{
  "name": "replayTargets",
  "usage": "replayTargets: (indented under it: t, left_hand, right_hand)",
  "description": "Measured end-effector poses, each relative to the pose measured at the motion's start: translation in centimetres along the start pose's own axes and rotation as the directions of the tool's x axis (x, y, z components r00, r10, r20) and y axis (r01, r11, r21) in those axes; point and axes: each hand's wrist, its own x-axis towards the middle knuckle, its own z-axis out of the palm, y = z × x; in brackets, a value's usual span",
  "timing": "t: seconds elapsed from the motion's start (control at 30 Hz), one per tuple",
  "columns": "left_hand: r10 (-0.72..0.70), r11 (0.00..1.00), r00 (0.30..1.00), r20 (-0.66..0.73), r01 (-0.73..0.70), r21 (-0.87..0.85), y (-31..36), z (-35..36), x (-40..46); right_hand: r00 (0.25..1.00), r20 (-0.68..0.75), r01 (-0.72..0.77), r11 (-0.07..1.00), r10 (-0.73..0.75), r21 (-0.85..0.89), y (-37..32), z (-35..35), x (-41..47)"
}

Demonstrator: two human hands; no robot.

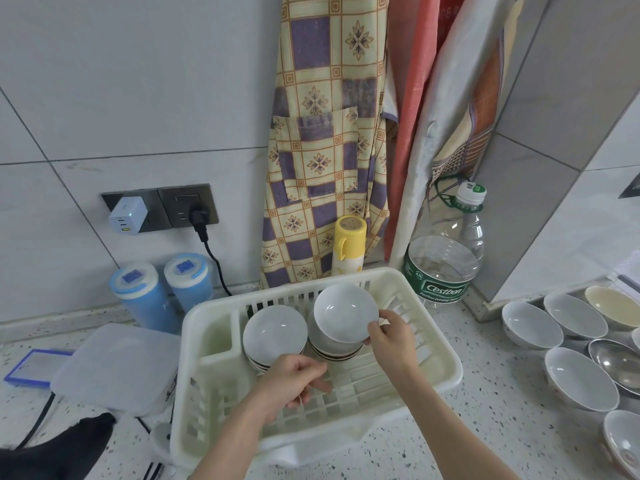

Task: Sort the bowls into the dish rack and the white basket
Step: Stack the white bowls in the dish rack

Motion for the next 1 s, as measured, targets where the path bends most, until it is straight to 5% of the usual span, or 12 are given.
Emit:
replayTargets:
  t: [1.0]
  left_hand:
    - [0.065, 0.989, 0.991, 0.114, -0.049, -0.143, -0.08, 0.63, 0.2]
  right_hand:
    - [0.994, 0.095, -0.027, 0.983, 0.045, -0.179, 0.62, 0.71, 0.37]
